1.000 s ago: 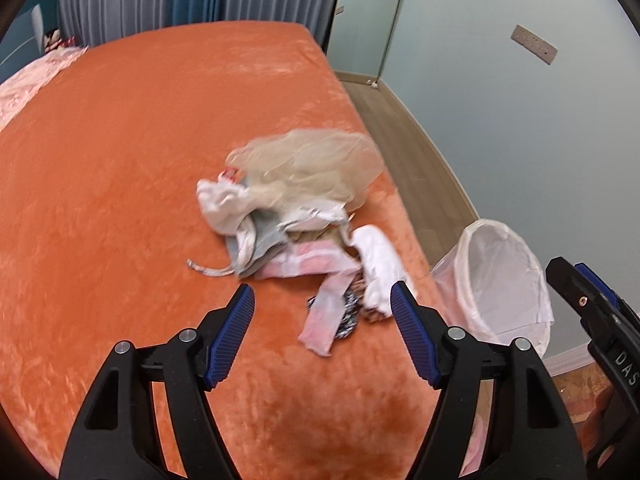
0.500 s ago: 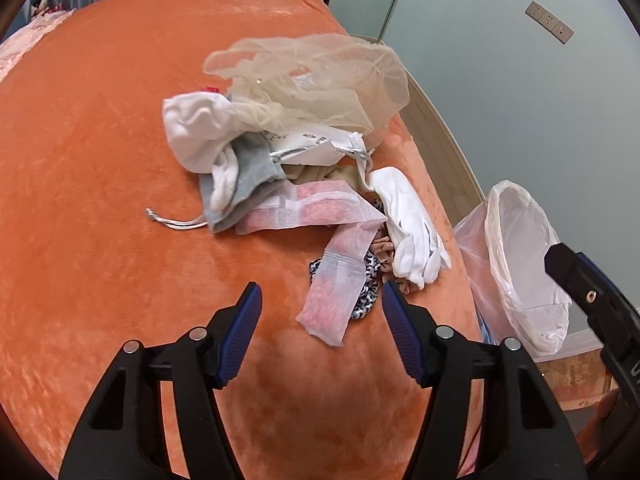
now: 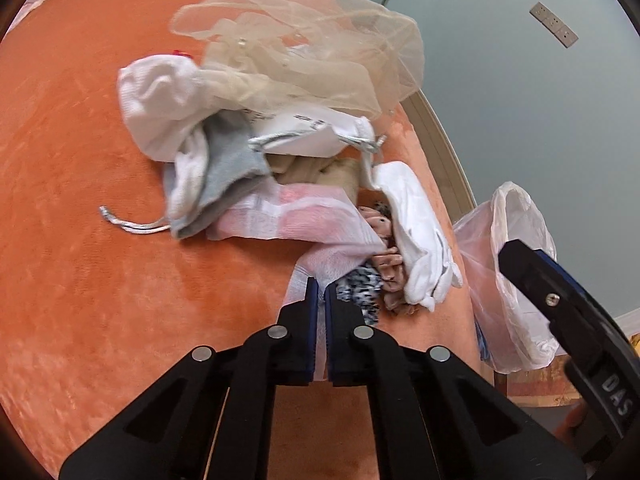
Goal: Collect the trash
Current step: 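Grasp the pink-white packet with the left tool while the right tool grasps the white cloth, then carry both items to the bin and open both tools to drop them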
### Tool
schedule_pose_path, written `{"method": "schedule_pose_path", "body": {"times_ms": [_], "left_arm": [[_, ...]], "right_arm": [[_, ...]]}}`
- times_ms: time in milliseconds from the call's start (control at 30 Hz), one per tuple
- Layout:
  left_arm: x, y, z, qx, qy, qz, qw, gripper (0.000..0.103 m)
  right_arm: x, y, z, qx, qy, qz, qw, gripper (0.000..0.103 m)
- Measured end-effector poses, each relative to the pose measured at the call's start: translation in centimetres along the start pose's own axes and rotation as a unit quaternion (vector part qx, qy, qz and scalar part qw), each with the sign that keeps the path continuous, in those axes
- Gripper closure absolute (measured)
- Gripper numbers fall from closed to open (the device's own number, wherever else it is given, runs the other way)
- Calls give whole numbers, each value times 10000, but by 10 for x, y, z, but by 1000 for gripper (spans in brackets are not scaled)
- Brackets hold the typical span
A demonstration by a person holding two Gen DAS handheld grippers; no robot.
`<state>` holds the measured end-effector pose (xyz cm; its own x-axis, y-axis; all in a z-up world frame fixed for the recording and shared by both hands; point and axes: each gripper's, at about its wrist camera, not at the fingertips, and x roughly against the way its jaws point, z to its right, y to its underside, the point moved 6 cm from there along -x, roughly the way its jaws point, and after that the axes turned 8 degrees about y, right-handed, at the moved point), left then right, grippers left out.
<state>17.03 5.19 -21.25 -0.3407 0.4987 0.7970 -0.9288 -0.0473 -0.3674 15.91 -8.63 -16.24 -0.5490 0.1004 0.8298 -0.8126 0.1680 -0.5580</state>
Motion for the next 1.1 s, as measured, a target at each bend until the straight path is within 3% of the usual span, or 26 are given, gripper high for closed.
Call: {"method": "schedule_pose_path", "body": {"times_ms": [200,300,400,467,767,1100], "left_arm": [[22,-2,-20,216,0,166,9996,100],[29,-1,-27,233,-52,176,9996,100],[30,-2,-28,195,-143,186,9995,100],[35,-2,-27,169,-158,207,9995,100],[72,-6,-1,-73,-139,476,9987,101],[127,-21,76,-586,92,1042,9928,102]], "right_arm": [[-19,4,-24,174,-150,-169,9996,56],[-28,7,-33,261,-207,-270,9991,64],[-38,12,-39,380,-208,-410,9982,80],[-43,17,-40,384,-286,-543,9974,97],[15,-5,-27,339,-408,102,9985,98],[112,-49,10,-5,-592,1015,9931,98]]}}
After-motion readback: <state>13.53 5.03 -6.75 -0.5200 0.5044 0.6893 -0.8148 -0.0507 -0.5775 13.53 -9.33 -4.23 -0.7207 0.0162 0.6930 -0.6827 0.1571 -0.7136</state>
